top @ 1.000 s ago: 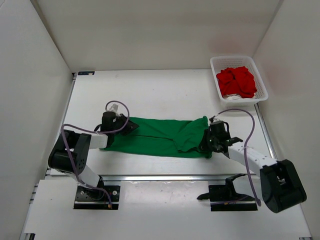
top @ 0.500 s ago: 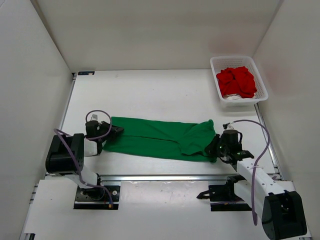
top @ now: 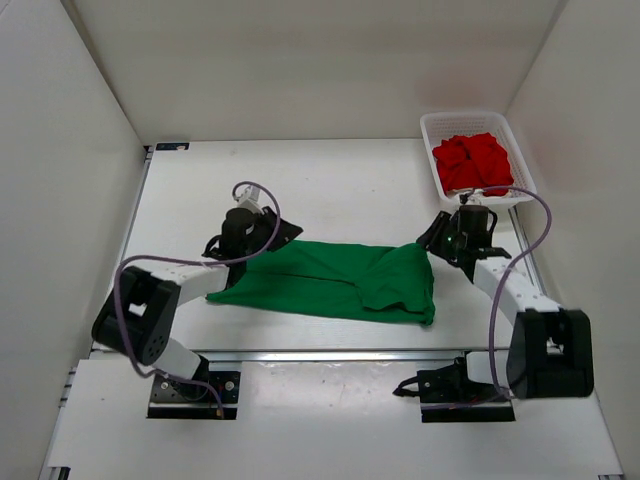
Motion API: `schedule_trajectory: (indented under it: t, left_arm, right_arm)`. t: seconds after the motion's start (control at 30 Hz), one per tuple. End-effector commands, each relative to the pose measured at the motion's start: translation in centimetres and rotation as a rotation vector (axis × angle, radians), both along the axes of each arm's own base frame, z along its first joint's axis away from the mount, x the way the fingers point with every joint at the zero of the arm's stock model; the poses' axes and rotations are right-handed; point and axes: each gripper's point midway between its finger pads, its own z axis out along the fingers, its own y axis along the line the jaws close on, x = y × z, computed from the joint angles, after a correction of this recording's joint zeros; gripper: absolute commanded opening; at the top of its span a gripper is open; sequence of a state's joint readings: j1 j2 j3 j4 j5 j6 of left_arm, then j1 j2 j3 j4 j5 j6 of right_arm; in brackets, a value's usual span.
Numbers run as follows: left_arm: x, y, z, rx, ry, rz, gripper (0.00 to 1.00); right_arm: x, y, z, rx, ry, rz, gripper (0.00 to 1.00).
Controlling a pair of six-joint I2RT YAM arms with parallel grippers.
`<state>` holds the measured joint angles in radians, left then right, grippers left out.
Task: Fold and stack the t-shirts
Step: Fold the other side of the tshirt into a rectangle, then rotate the tshirt 90 degrees
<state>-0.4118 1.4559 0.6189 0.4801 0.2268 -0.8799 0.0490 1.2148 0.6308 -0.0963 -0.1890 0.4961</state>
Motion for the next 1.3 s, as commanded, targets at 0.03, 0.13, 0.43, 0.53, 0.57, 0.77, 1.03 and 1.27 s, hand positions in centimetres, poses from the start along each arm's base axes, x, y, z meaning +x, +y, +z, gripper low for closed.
schedule_trajectory:
  t: [0.03,0.13,0.43,0.53,0.57,0.77,1.03,1.27]
  left_arm:
    - [0.5,-0.9,-4.1,0.036,0.106,-0.037,0.2]
    - [1.8,0.6,-6.2,-0.018,0.176,-0.009,0.19]
    - [2.5,5.1,-9.5,-0.094,0.273,0.1,0.17]
    - [2.2,7.3,-10.6,-0.118,0.304,0.157,0.18]
    - [2.3,7.7,-10.6,-0.131,0.301,0.176,0.17]
    - [1.5,11.3,-11.9,-0.171,0.342,0.283,0.16]
    - [1.8,9.9,-8.8,-0.21,0.275,0.234,0.16]
    - [0.9,7.1,-4.2,-0.158,0.152,0.145,0.17]
  right_arm:
    - [3.9,-2.3,0.3,-0.056,-0.025,-0.046,0.32]
    - [4.0,-2.5,-0.8,-0.03,-0.004,-0.043,0.28]
    - [4.5,-3.5,-2.2,0.01,0.023,-0.09,0.03]
    - [4.7,-4.4,-2.7,0.027,0.024,-0.117,0.0]
    - [4.5,-5.0,-3.3,0.035,0.041,-0.134,0.0]
    - [4.1,-6.4,-5.2,0.075,0.076,-0.183,0.0]
    - [6.3,-4.8,-3.7,0.098,0.06,-0.123,0.21]
    - [4.1,-3.9,1.7,-0.028,-0.087,-0.136,0.35]
